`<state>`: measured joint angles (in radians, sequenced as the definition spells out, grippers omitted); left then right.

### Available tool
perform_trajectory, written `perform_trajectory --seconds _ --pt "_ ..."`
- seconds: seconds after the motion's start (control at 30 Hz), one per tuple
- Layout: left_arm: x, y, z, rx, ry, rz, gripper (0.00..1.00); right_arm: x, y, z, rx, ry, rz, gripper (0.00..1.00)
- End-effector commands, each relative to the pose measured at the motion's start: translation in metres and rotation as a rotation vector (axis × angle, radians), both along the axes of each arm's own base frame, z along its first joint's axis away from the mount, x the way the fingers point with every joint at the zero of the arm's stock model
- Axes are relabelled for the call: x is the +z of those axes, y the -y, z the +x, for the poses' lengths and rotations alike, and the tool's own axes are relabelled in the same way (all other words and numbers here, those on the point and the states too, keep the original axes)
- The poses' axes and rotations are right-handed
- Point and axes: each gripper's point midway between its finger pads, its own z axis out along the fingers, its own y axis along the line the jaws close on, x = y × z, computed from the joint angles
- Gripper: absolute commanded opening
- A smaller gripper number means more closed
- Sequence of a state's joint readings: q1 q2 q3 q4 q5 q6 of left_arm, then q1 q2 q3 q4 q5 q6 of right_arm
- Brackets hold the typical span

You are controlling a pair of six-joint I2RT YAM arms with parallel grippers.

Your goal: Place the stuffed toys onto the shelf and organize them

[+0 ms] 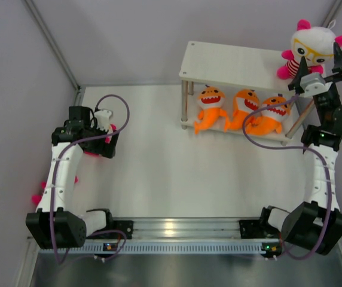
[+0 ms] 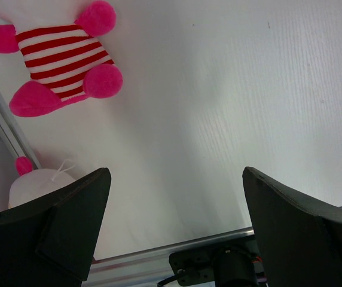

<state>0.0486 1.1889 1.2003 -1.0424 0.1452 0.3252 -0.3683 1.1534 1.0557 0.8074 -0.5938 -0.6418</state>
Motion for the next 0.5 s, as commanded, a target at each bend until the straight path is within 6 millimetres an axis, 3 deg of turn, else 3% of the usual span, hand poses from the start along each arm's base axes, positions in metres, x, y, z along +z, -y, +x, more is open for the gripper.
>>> perform_trajectory --seconds 0.0,0.13,0.23,0.37,0.47 --pt "0.01 0.003 0.007 -0.022 0.059 -0.005 0.98 0.047 -0.016 -0.031 0.022 0.127 -0.038 0.84" --pt "0.01 0.001 0.006 -0.021 0.061 0.005 0.98 0.046 -0.02 -0.033 0.038 0.122 -0.04 0.86" --pt "0.009 -0.001 0.006 -0.003 0.059 0.012 0.98 0.052 -0.036 -0.046 0.102 0.129 -0.059 0.86" --pt "0.002 -0.009 0.015 0.064 0.016 0.031 0.98 0.08 -0.07 -0.085 0.215 0.163 -0.077 0.88" --pt "0.006 -0.029 0.03 0.164 0.009 0.105 0.98 0.109 -0.091 -0.116 0.323 0.176 -0.007 0.89"
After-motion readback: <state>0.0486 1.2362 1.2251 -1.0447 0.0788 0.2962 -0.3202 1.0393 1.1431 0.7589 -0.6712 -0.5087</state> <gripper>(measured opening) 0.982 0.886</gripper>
